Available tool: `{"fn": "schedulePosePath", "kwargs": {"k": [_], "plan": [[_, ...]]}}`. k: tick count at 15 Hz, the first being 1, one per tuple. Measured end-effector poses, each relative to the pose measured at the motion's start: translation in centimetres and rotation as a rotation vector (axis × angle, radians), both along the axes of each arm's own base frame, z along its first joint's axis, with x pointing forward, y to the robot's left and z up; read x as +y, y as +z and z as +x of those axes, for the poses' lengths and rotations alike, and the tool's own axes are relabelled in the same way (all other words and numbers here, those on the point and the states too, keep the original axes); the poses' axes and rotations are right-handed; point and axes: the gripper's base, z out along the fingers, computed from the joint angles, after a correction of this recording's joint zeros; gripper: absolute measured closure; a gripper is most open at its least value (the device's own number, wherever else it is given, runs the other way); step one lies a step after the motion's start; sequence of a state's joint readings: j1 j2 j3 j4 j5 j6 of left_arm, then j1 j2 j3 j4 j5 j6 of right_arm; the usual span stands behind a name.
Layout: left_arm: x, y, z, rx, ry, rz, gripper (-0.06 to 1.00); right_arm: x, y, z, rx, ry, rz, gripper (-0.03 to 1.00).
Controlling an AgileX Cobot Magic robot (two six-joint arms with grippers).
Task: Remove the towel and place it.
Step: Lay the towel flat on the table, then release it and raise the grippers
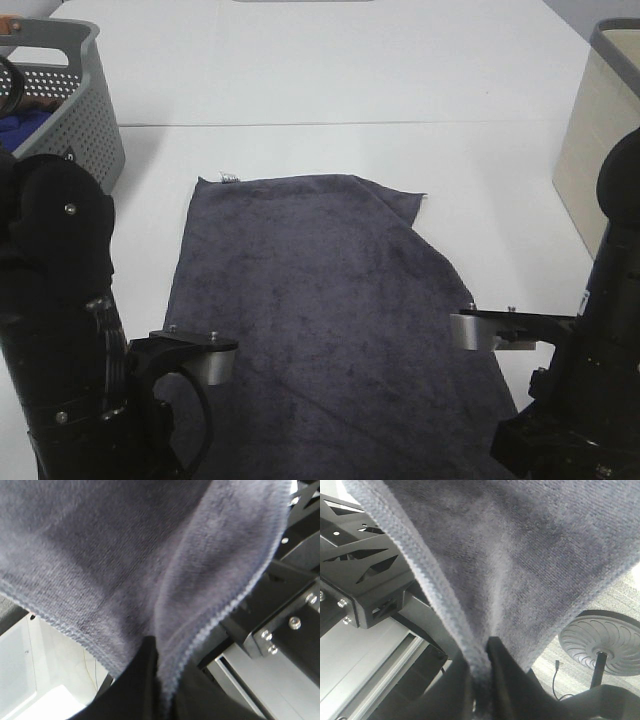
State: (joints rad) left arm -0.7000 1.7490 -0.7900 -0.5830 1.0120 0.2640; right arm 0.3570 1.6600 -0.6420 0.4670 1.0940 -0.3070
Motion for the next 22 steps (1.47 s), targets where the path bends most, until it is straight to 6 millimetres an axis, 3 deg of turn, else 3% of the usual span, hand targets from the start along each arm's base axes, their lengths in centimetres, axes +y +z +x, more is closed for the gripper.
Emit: {"fn": "schedulePosePath", "kwargs": {"k": [2, 5, 7, 11, 16, 20, 22], "plan": [[0.0, 0.0, 0.1, -0.007, 0.005, -0.003, 0.79, 0.0, 0.0, 0.0, -0.001, 0.003, 0.002, 0.80], [-0.4, -0.1, 0.4, -0.036, 0.046, -0.025, 0.37, 0.1, 0.0, 0.0, 0.000, -0.006, 0.007, 0.54], [-0.5, 0.0, 0.4, -0.030, 0.059, -0.032, 0.18, 0.1, 0.0, 0.0, 0.005, -0.022, 0.000, 0.37], [-0.9, 0.4, 0.9, -0.046, 0.061, -0.051, 0.13, 0.3, 0.8, 0.6, -0.050, -0.025, 0.018, 0.29], [-2.5, 2.6, 2.5, -0.085, 0.026, -0.109, 0.13, 0.6, 4.8, 3.4, -0.273, -0.055, -0.007, 0.24], [-3.6, 5.8, 6.1, -0.284, -0.022, -0.104, 0.13, -0.2, 9.0, 8.0, -0.571, -0.022, -0.171, 0.16], [-2.1, 7.8, 9.5, -0.405, 0.036, -0.068, 0.13, 0.1, 11.5, 10.6, -0.689, -0.019, -0.187, 0.16]]}}
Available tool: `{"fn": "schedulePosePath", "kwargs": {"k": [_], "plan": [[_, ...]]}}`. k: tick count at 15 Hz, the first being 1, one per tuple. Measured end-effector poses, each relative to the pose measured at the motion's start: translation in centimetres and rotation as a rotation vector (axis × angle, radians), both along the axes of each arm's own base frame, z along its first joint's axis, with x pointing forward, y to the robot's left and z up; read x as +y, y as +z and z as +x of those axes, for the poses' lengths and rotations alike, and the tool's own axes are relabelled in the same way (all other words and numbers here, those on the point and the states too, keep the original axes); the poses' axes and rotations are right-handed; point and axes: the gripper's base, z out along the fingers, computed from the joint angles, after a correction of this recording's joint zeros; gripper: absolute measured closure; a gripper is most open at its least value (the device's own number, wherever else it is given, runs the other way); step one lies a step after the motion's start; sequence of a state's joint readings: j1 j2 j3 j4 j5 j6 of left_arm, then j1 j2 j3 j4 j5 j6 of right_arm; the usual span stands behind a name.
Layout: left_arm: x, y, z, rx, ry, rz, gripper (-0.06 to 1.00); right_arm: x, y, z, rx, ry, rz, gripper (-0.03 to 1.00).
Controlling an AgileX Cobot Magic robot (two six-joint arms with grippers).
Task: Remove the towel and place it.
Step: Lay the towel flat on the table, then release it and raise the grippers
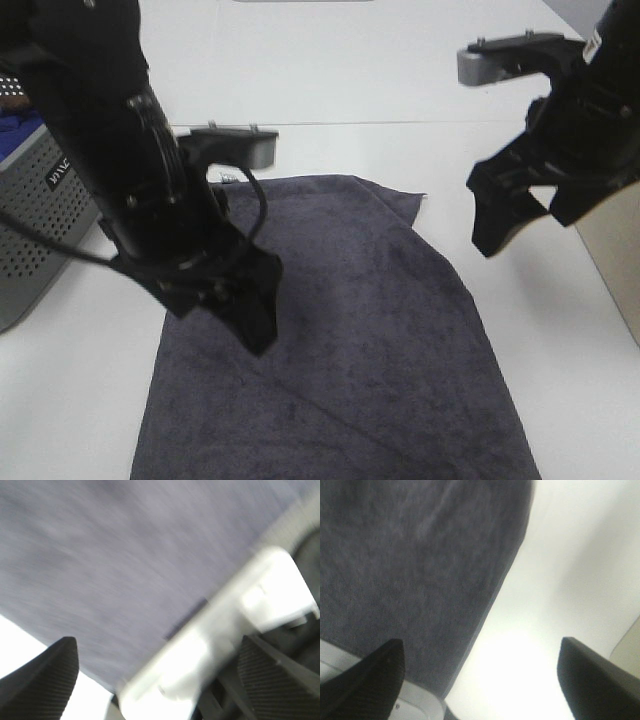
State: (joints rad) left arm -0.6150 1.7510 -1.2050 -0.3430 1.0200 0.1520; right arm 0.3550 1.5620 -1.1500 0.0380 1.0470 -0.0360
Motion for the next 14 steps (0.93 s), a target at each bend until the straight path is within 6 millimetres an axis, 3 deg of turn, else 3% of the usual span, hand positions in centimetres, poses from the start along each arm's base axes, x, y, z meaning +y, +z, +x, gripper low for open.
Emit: {"fn": "schedulePosePath", "kwargs": {"k": [3, 4, 5, 6, 7, 10, 14], "plan": [[4.0, 3.0, 5.2, -0.133, 0.158, -0.027, 0.13, -0.1, 2.7, 4.2, -0.093, -0.044, 0.040, 0.16], [6.6, 4.1, 7.6, -0.208, 0.252, -0.039, 0.13, -1.6, 3.3, 6.6, -0.097, -0.098, 0.096, 0.16], [6.6, 4.1, 7.6, -0.208, 0.252, -0.039, 0.13, -1.6, 3.3, 6.6, -0.097, -0.098, 0.096, 0.16], [8.1, 4.3, 9.9, -0.244, 0.312, -0.042, 0.11, -3.0, 2.9, 8.9, -0.086, -0.125, 0.162, 0.16], [8.3, 4.1, 10.3, -0.244, 0.318, -0.040, 0.10, -3.1, 2.6, 9.5, -0.078, -0.125, 0.172, 0.16], [7.9, 2.1, 14.2, -0.250, 0.334, -0.031, 0.06, -3.1, 0.7, 12.2, -0.046, -0.114, 0.187, 0.16], [6.9, -2.0, 18.2, -0.210, 0.331, -0.014, 0.05, -2.7, -2.7, 14.2, -0.006, -0.127, 0.190, 0.16]]}}
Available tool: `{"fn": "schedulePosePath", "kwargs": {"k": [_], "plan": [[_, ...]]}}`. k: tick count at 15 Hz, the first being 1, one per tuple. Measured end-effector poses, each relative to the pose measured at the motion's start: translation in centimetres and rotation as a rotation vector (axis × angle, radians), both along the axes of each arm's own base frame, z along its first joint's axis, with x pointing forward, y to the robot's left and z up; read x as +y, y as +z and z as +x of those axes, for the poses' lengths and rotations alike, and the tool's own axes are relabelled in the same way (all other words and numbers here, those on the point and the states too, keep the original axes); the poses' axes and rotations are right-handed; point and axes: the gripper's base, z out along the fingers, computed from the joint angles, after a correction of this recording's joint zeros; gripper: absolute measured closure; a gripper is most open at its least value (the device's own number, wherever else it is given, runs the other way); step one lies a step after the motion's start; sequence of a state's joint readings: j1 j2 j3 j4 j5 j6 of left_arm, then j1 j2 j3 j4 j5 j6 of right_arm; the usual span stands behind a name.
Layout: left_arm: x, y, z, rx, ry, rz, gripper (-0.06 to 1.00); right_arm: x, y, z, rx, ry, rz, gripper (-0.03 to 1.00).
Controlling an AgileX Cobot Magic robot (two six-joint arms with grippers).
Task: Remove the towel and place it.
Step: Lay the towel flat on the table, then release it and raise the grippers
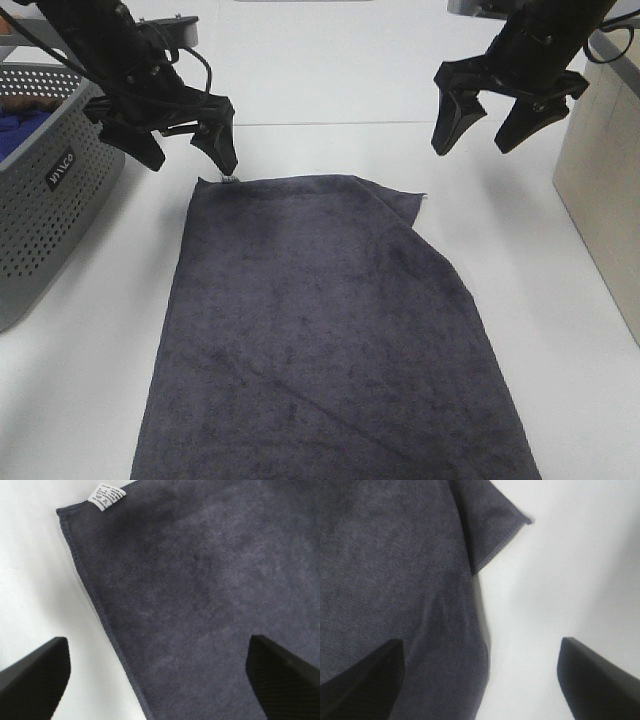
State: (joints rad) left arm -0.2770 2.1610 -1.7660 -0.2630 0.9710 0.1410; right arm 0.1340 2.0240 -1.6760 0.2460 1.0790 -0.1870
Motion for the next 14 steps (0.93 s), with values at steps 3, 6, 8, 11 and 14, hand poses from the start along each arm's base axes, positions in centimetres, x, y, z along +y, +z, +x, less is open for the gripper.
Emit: {"fn": "schedulePosePath", "kwargs": {"k": [3, 6, 8, 11, 14], "plan": [[-0.6, -2.4, 2.1, 0.020, -0.005, 0.005, 0.05, 0.2, -3.9, 1.6, 0.072, 0.004, 0.033, 0.16], [-0.6, -3.2, 3.6, -0.002, 0.003, 0.001, 0.05, -1.2, -5.1, 4.3, 0.056, -0.064, 0.123, 0.16], [0.6, -4.2, 4.4, 0.012, 0.036, -0.007, 0.05, -2.1, -6.2, 5.5, 0.057, -0.088, 0.173, 0.16], [3.3, -5.9, 5.3, 0.052, 0.087, -0.022, 0.05, -1.8, -7.6, 6.5, 0.056, -0.068, 0.215, 0.16], [4.1, -6.2, 5.6, 0.053, 0.097, -0.046, 0.05, -2.0, -8.9, 7.1, 0.054, -0.073, 0.215, 0.16]]}}
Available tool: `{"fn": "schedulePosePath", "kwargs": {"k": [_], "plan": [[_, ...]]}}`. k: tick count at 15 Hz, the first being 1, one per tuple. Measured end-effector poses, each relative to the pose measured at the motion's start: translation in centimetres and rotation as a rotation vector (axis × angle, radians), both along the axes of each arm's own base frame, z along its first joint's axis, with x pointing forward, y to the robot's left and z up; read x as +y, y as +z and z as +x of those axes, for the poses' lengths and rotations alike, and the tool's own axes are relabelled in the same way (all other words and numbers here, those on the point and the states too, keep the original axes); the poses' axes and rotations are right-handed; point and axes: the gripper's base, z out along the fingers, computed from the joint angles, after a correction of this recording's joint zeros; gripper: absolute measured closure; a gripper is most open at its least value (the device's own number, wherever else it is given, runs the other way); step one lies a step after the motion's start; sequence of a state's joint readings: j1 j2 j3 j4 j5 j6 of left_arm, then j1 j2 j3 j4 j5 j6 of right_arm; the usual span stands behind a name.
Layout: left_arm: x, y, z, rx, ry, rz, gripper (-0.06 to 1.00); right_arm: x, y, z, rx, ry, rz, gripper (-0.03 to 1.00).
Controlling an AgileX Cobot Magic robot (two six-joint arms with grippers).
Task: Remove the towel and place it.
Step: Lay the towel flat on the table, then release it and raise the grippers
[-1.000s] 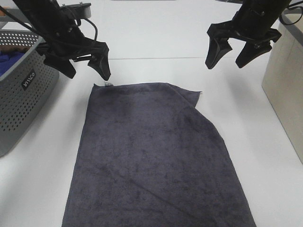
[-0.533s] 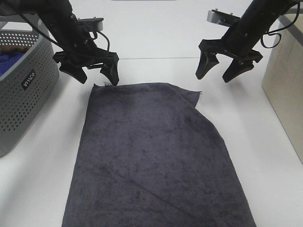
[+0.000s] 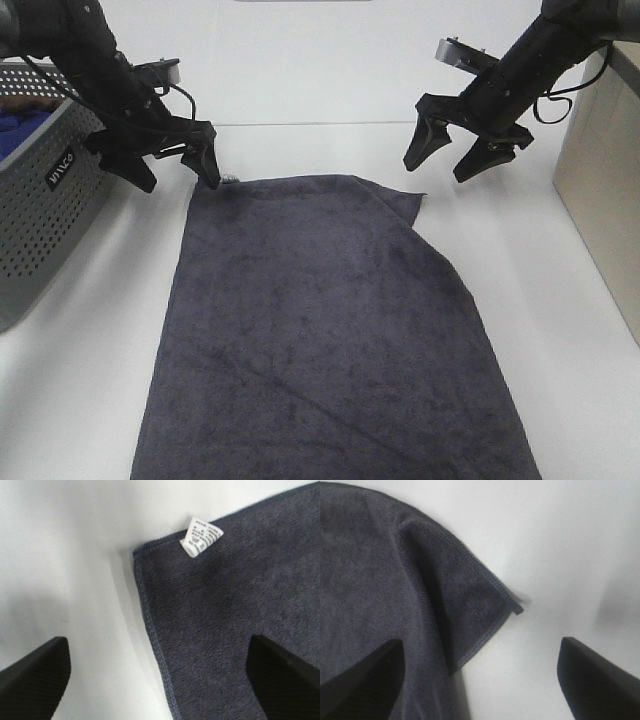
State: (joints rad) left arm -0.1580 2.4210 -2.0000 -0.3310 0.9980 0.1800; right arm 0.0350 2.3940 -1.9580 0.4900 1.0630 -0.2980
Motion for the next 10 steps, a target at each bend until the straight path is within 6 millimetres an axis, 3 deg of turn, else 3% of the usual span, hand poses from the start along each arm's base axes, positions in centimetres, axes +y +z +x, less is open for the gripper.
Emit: {"fn": "schedulePosePath", "kwargs": {"k": [6, 10], "plan": [[0.8, -2.8, 0.7, 0.005, -0.001, -0.045, 0.05, -0.2, -2.7, 0.7, 0.019, -0.003, 0.012, 0.16], [0.5, -3.0, 1.2, -0.029, 0.011, -0.104, 0.05, -0.2, -3.1, 0.9, 0.007, -0.012, 0.010, 0.16]]}}
